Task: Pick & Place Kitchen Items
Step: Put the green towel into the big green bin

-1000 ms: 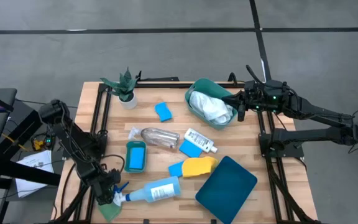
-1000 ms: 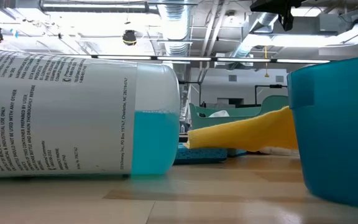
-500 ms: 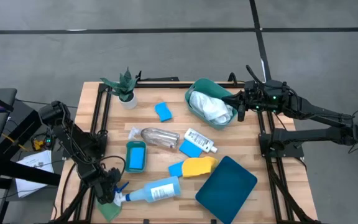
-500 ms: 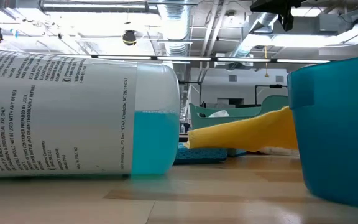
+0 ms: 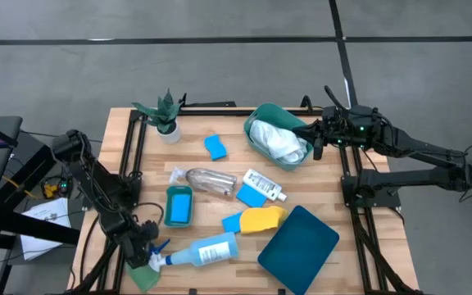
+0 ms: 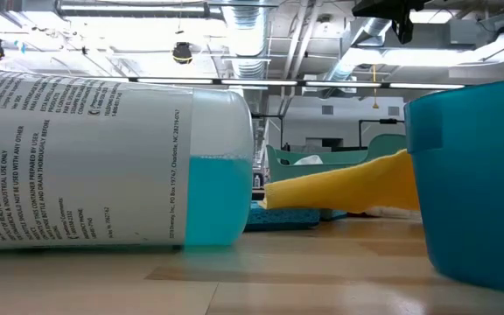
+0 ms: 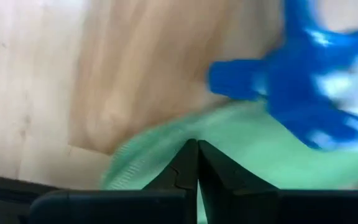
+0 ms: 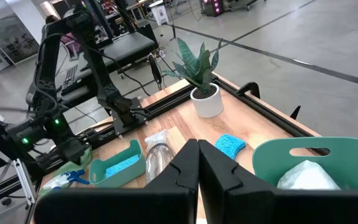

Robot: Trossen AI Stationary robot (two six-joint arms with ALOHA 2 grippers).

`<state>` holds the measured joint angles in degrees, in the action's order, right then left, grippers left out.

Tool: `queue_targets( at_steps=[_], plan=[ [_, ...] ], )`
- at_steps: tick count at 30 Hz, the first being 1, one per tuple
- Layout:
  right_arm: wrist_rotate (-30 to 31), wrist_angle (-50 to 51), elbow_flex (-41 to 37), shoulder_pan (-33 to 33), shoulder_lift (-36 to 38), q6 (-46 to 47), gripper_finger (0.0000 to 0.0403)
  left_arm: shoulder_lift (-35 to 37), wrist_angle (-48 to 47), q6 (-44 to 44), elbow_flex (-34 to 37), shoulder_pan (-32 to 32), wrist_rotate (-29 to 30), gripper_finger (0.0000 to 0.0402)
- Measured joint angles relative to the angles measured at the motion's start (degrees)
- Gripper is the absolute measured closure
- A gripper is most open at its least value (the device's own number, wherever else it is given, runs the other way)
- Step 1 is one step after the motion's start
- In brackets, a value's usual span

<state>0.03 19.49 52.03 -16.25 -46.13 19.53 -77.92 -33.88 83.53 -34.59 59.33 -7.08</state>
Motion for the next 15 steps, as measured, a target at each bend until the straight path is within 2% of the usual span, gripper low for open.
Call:
queue_targets(
  at_steps=[4,8,12,15],
  plan=[
    [0.00,0.00,0.01,0.00,0.00,0.00,0.0403,5.12,0.71,0.90,-0.07,0.11,0.12,0.0361],
    [0.00,0.00,0.00,0.00,0.00,0.00,0.0403,8.26,2.17,3.62,-0.09,1.77,2.83,0.0293],
    [0.00,0.00,0.00,0.00,0.00,0.00,0.0403,6.86,4.69,6.01,-0.15,4.43,3.67,0.0212],
    [0.00,0.09,0.02,0.00,-0.02,0.00,0.0403,3.96,4.99,8.29,-0.17,6.04,3.59,0.0166]
  ],
)
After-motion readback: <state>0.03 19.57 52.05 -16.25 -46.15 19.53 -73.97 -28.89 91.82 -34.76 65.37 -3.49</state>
